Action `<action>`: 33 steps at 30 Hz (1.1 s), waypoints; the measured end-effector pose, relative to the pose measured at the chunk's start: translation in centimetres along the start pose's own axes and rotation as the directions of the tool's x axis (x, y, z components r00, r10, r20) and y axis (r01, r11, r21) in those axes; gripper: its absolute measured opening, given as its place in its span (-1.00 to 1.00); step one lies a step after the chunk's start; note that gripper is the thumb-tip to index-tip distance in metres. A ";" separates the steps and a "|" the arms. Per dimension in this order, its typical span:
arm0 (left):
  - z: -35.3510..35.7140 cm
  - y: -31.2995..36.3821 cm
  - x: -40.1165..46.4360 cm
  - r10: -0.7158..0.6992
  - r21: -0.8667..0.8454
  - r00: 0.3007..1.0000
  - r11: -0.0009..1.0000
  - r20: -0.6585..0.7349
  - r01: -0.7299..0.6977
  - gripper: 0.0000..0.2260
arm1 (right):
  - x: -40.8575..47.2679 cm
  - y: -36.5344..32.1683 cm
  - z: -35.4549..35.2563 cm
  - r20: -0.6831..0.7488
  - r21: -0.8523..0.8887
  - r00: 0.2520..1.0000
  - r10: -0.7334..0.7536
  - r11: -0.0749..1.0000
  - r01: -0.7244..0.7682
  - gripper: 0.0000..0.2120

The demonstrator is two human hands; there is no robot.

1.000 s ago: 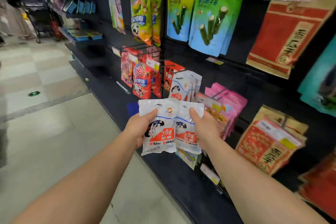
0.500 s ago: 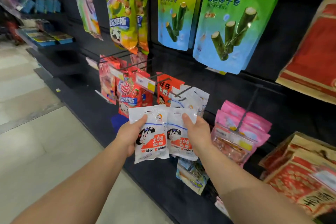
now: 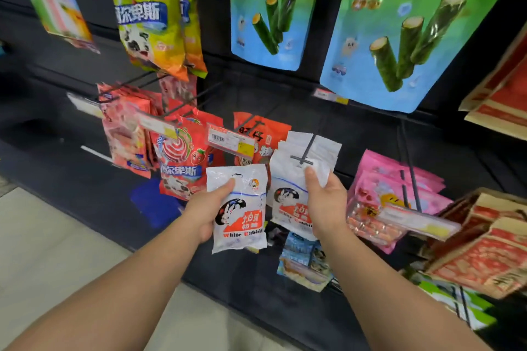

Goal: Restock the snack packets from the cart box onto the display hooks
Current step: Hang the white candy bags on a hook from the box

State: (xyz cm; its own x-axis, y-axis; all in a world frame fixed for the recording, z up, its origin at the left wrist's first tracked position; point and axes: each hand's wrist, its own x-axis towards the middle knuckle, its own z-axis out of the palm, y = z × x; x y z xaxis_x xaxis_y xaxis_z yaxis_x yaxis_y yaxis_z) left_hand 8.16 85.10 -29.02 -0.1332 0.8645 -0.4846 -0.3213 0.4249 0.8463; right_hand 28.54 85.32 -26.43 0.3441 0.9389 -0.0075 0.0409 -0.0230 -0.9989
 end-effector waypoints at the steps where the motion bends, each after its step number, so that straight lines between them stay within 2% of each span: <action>1: -0.1 -0.1 0.1 -0.001 0.002 1.000 1.000 0.012 0.001 -0.77 | 0.0 0.0 0.1 -0.031 -0.016 1.000 -0.003 1.000 0.002 -0.91; 10: -1.8 -1.0 0.5 -0.062 0.026 0.994 0.998 0.088 0.060 -0.71 | -0.3 -0.2 1.3 -0.147 -0.032 0.989 -0.003 0.999 -0.002 -0.68; 16: -2.6 -1.3 0.5 -0.065 0.049 0.992 0.997 0.112 0.060 -0.73 | 0.8 0.2 1.5 -0.229 -0.052 0.972 0.062 0.996 -0.076 -0.75; 22: -2.3 -1.6 0.6 -0.056 0.094 0.989 0.995 0.137 0.043 -0.68 | 3.1 -1.2 1.5 -0.265 -0.159 0.960 0.089 0.978 -0.135 -0.73; 24: -1.6 -1.6 0.5 -0.050 0.107 0.986 0.994 0.157 0.033 -0.68 | 3.4 -1.9 1.4 -0.267 -0.149 0.957 0.118 0.975 -0.162 -0.80; 26: -0.8 -1.5 0.5 -0.046 0.121 0.983 0.992 0.180 0.024 -0.70 | 3.5 -1.6 1.0 -0.263 -0.110 0.955 0.139 0.979 -0.173 -0.74; 28: 0.3 -1.4 0.5 -0.043 0.142 0.976 0.990 0.215 0.013 -0.72 | 2.7 -1.1 0.6 -0.315 -0.086 0.941 0.121 0.984 -0.156 -0.74; 30: 1.5 -1.3 0.6 -0.044 0.163 0.968 0.987 0.249 0.003 -0.74 | 1.1 -0.2 -0.2 -0.389 -0.129 0.921 0.034 0.987 -0.091 -0.74; 31: 2.1 -1.3 0.6 -0.042 0.175 0.964 0.985 0.263 -0.005 -0.74 | -0.1 0.1 -0.6 -0.364 -0.126 0.931 0.013 0.990 -0.063 -0.75; 33: 3.5 -1.2 0.5 -0.040 0.203 0.955 0.979 0.293 -0.021 -0.72 | -2.5 0.7 -1.0 -0.158 -0.028 0.986 0.054 0.998 -0.059 -0.74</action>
State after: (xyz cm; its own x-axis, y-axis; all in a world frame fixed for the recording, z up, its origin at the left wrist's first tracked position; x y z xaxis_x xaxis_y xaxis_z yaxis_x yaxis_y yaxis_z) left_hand 11.74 85.96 -29.55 0.1608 0.8874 -0.4320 -0.1213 0.4521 0.8837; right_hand 28.62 82.58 -27.05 0.4900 0.8700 -0.0541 0.0465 -0.0881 -0.9950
